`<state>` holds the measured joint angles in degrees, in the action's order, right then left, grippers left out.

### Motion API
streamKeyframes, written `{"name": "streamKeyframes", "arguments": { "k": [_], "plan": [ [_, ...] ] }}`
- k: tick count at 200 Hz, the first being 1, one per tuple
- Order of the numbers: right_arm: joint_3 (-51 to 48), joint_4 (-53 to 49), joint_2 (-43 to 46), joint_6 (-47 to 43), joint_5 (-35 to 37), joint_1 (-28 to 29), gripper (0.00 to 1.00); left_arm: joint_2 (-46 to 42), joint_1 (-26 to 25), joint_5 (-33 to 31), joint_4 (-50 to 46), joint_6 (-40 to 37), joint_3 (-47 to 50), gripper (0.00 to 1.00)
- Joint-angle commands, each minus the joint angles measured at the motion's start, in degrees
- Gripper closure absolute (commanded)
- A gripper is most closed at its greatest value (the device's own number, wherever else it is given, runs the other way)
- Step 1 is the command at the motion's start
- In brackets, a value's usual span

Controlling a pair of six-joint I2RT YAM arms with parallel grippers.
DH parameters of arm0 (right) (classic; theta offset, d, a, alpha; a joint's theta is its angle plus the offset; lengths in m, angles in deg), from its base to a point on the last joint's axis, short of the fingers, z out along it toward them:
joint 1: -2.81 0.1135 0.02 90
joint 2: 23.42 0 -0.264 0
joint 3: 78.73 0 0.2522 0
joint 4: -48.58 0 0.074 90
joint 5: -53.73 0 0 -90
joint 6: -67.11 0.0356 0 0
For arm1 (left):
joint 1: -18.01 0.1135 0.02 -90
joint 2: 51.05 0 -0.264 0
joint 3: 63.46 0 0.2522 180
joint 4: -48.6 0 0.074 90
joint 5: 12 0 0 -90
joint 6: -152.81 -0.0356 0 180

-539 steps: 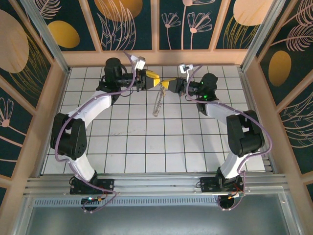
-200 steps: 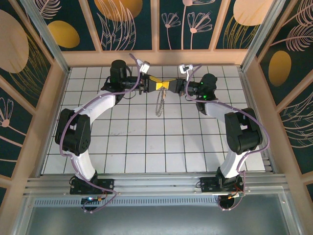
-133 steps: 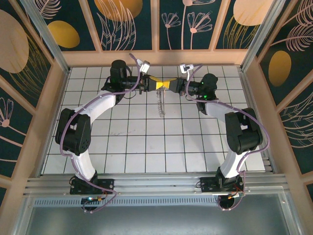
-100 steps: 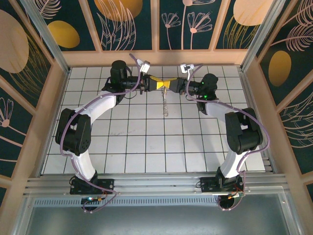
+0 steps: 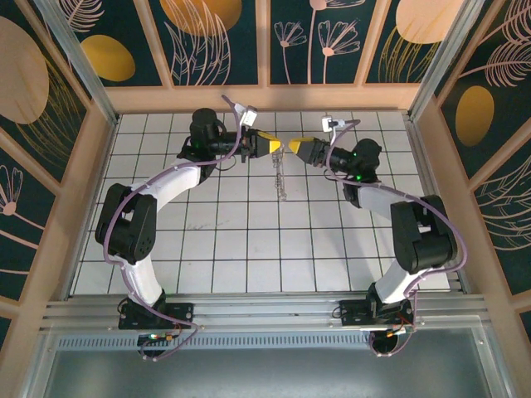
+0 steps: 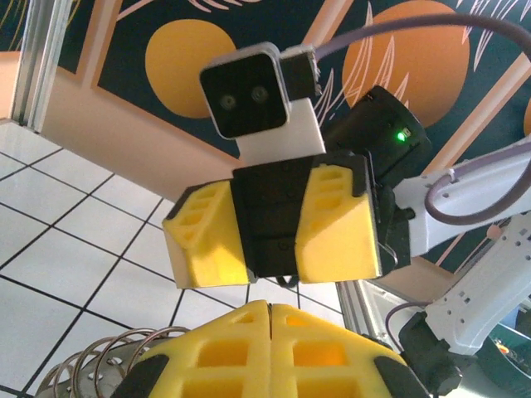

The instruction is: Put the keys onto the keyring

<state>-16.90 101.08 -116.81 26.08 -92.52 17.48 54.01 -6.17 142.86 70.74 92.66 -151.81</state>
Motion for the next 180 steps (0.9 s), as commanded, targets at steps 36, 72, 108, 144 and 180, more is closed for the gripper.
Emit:
{"name": "streamKeyframes", "arguments": {
  "k": [36,72,108,144,180],
  "plan": [
    [-6.2,-8.67,8.28,-13.18,10.36,1.78,0.48,-2.39,-0.12,-1.14,4.96,2.36,0.5,1.0],
    [-8.0,-14.0,10.62,-19.22,15.21,4.31,0.47,-2.81,-0.1,-1.22,4.97,2.58,0.45,1.0],
    [-7.26,-19.03,11.6,-24.46,18.9,7.48,0.47,-2.94,-0.15,-1.27,4.97,2.76,0.32,1.0],
    [-5.62,-21.16,11.41,-26.18,21.22,8.38,0.47,-3.19,-0.14,-1.23,5.14,2.94,0.49,1.0],
    [-2.55,-23.39,9.96,-27.8,21.44,9.62,0.46,-3.25,-0.16,-1.23,5.49,3.2,0.6,1.0]
  ]
}}
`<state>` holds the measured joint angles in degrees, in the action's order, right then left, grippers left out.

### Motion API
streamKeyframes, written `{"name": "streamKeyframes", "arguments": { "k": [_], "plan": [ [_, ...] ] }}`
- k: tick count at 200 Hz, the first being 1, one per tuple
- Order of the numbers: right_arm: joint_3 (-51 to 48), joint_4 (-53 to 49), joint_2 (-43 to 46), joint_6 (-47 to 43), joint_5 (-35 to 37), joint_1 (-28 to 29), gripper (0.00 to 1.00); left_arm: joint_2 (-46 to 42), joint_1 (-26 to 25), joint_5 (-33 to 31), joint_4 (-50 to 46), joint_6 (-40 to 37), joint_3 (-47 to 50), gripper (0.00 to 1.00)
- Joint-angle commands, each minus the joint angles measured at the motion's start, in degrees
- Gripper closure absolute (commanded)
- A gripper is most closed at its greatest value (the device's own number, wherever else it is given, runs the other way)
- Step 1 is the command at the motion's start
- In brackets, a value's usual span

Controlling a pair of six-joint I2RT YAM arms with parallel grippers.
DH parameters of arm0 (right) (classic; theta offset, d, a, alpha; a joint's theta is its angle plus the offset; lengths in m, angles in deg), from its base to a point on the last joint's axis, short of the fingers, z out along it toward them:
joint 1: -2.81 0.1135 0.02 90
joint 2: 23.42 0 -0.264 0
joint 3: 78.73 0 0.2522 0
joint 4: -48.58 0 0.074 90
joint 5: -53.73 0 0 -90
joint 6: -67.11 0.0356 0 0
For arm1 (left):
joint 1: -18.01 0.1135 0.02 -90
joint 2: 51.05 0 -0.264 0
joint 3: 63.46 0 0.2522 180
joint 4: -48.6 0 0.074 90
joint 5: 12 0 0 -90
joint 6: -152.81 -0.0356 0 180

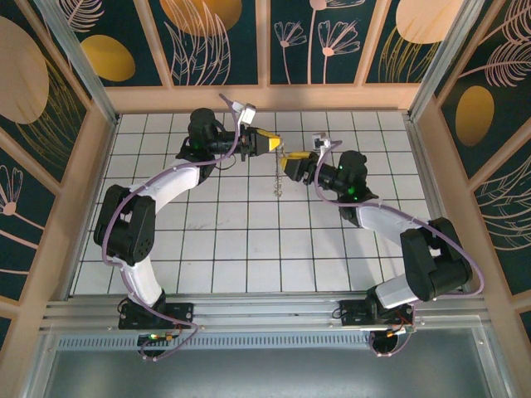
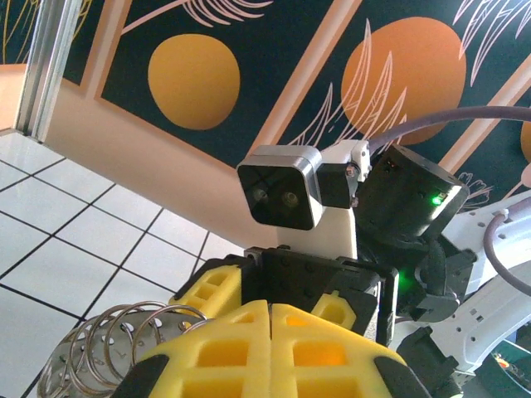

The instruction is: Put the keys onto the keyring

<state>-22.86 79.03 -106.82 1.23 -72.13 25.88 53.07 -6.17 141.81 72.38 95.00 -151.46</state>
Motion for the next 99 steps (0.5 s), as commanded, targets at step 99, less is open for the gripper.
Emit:
{"name": "streamKeyframes", "arguments": {
  "k": [99],
  "plan": [
    [4.91,-6.1,0.51,-7.02,2.59,3.64,0.83,-2.64,-0.16,-1.2,6.24,2.46,1.26,1.0]
  ]
}}
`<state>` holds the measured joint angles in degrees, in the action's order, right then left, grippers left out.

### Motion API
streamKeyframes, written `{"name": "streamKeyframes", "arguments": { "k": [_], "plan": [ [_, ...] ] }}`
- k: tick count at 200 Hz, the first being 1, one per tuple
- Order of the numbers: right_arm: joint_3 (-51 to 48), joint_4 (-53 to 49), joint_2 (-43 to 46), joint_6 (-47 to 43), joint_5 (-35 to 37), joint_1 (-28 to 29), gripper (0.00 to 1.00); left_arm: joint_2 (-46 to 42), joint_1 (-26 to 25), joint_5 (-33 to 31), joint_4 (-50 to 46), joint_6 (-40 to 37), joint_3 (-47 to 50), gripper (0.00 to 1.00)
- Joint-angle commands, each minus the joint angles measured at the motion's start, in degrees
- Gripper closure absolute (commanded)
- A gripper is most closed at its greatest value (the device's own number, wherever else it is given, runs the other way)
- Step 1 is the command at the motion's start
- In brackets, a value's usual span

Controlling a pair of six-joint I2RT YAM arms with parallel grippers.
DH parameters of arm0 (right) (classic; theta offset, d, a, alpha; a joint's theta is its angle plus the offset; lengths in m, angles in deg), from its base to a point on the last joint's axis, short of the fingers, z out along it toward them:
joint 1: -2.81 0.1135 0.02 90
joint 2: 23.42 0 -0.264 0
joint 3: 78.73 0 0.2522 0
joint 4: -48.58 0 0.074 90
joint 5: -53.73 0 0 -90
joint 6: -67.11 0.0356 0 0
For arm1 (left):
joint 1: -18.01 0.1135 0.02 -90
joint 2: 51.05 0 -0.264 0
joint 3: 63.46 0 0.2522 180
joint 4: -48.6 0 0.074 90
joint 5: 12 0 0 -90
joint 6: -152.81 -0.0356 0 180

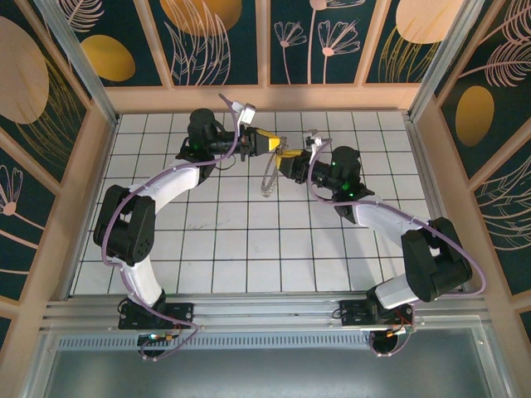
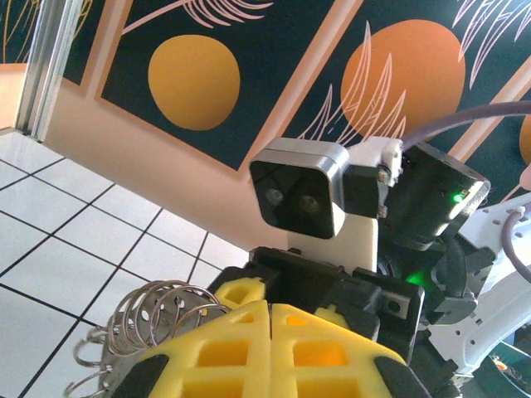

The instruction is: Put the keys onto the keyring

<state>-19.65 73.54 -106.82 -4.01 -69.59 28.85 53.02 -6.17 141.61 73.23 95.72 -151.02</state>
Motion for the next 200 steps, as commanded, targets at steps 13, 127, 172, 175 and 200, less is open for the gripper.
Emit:
{"name": "streamKeyframes", "arguments": {
  "k": [13,127,172,175,200],
  "plan": [
    [1.57,-0.96,0.69,-2.23,-0.32,1.06,0.96,-2.78,-0.16,-1.75,6.59,2.63,1.26,1.0],
    [3.51,-1.77,-0.48,-2.35,-2.53,4.89,1.0,-4.14,-0.25,-5.28,18.7,10.06,6.75,1.0],
    [2.8,1.39,-0.46,0.45,-1.75,3.58,1.0,-4.4,-0.42,-6.55,21.07,11.53,8.18,1.0],
    [2.83,1.75,-0.5,0.68,-1.82,3.58,1.0,-4.48,-0.5,-6.69,21.3,11.69,8.27,1.0],
    [3.45,3.77,-1.25,2.42,-2.14,3.66,1.0,-4.49,-0.93,-7.85,23.5,13.45,9.39,1.0]
  ]
}}
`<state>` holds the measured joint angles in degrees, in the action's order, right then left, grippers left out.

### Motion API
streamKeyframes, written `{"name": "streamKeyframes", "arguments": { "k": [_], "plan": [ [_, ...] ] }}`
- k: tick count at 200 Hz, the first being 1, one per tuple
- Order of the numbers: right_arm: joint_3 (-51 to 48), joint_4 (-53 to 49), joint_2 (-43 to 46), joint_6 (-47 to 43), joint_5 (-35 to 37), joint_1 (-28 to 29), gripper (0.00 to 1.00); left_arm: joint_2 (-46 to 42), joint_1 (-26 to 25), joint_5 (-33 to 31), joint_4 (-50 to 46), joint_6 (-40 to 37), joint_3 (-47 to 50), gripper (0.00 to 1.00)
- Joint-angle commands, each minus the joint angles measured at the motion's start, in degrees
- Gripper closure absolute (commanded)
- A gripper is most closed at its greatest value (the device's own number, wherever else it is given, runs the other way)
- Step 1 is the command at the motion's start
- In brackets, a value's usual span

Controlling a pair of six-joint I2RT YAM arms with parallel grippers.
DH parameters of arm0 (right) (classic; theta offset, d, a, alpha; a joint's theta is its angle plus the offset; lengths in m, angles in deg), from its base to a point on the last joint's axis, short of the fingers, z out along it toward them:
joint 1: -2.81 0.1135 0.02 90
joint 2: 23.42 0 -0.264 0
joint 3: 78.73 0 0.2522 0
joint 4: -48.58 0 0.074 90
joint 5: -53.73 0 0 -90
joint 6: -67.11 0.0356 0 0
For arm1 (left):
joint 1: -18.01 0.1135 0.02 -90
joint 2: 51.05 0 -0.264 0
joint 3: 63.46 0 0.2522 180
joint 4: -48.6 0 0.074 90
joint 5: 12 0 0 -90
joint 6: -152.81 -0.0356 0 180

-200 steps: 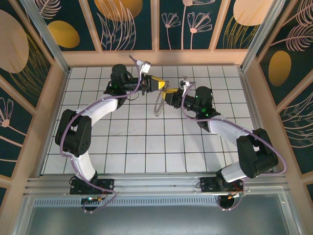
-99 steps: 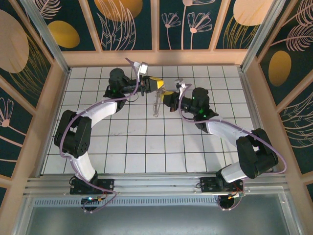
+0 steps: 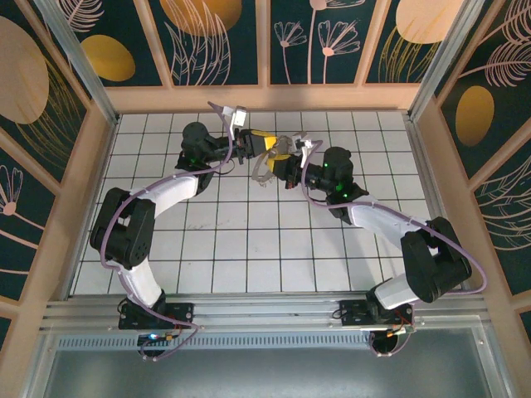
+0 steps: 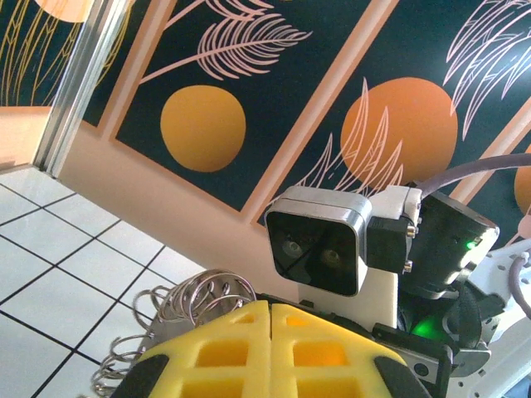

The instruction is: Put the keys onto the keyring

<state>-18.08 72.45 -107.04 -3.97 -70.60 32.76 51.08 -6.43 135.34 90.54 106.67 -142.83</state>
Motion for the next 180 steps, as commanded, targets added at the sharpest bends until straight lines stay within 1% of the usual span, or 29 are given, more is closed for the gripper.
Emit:
{"name": "streamKeyframes", "arguments": {
  "k": [1,31,64,92,131,180],
  "plan": [
    [1.88,4.89,-1.12,2.41,-1.12,-0.25,1.0,-2.55,-0.68,-1.64,6.31,2.61,1.27,1.0],
    [2.49,5.69,-1.8,3.06,-0.08,-0.16,1.0,-2.46,-1.19,-5.17,10.39,6.4,3.54,1.0],
    [2.31,5.26,-1.74,2.96,2.55,-0.38,1.0,-2.54,-1.46,-9.89,17.25,11.99,6.62,1.0],
    [1.75,6.31,-1.95,4.07,4.88,-0.56,1.0,-2.46,-1.96,-12.52,20.1,15.09,8.02,1.0],
    [4.53,5.77,-4.21,3.81,0.4,0.36,1.0,-1.76,-3.02,-13.79,20.59,16.0,7.91,1.0],
    [4.62,2.11,-3.11,1.65,-0.13,0.11,1.0,-1.14,-3.15,-15.4,20.85,16.09,8.23,1.0]
  ]
}}
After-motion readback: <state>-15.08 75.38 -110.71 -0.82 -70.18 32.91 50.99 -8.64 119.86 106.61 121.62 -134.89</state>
